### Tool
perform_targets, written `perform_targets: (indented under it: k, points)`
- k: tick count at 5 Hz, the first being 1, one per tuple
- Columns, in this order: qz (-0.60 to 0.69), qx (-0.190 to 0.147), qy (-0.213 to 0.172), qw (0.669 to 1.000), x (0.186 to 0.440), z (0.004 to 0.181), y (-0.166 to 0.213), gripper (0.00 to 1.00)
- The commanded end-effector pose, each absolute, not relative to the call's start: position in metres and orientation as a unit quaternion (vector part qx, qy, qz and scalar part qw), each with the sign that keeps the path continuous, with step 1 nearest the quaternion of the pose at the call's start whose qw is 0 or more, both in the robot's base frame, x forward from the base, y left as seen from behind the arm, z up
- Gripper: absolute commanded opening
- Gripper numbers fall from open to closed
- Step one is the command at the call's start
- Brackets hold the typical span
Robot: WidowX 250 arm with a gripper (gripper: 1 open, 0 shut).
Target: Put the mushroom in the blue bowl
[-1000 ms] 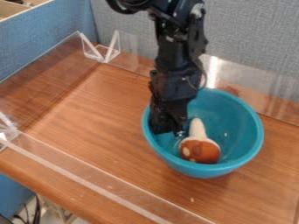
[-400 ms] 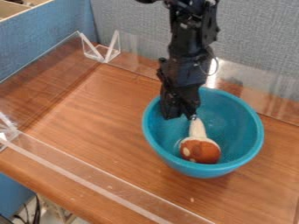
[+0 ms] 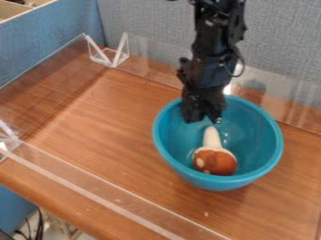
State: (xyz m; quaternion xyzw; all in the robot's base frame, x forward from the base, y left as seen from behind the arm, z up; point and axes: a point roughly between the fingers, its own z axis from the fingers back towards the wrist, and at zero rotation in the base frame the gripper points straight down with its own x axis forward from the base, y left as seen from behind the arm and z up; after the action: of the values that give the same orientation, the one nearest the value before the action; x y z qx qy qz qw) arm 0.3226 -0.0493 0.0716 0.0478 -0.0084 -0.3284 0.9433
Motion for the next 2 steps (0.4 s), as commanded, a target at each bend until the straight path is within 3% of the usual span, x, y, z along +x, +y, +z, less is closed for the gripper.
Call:
perform_targets:
  k: [1, 2]
  points:
    - [-0.327, 0.055, -0.039, 0.943, 0.3343, 0.0891, -0.0596, 0.00]
    - [-0.338, 0.056, -0.040, 0.939, 0.3364, 0.0898, -0.0669, 0.00]
